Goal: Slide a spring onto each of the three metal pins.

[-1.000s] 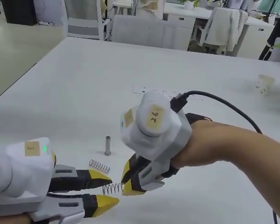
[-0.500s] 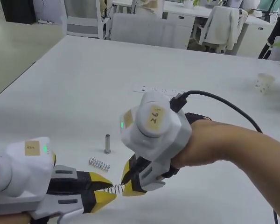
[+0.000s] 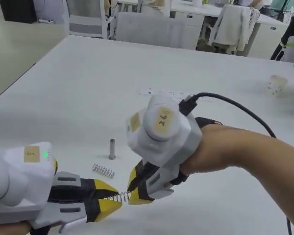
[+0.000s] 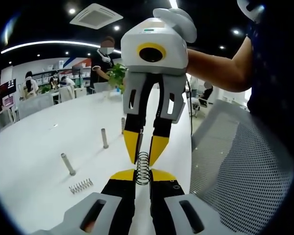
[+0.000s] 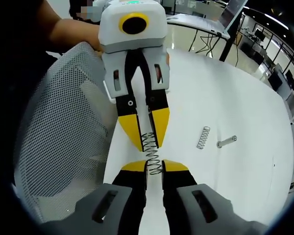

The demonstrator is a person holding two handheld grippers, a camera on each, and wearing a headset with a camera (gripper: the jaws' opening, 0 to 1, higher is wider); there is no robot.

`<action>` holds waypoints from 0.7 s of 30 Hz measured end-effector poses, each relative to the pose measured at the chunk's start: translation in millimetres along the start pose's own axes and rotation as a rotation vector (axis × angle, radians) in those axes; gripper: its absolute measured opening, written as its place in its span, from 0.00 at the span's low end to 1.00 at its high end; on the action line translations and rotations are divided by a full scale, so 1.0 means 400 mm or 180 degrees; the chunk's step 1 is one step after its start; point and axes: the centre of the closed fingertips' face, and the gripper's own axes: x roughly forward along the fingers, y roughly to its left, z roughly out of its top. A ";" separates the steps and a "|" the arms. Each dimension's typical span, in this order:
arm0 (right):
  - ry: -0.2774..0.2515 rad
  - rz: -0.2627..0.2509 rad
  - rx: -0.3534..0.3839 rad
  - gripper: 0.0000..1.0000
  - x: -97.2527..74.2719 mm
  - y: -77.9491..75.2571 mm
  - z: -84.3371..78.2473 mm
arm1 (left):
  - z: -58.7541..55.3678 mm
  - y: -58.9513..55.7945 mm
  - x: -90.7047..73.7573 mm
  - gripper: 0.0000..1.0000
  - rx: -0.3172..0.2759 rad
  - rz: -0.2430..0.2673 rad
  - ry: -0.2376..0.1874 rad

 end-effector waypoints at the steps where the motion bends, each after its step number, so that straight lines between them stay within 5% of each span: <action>1: -0.0005 -0.0003 0.0005 0.09 0.000 -0.001 0.000 | 0.001 0.000 0.000 0.02 -0.0002 0.0001 -0.0003; 21: 0.0006 0.0033 0.0135 0.10 0.013 -0.001 -0.028 | 0.046 -0.005 -0.014 0.02 0.0013 -0.0035 -0.0194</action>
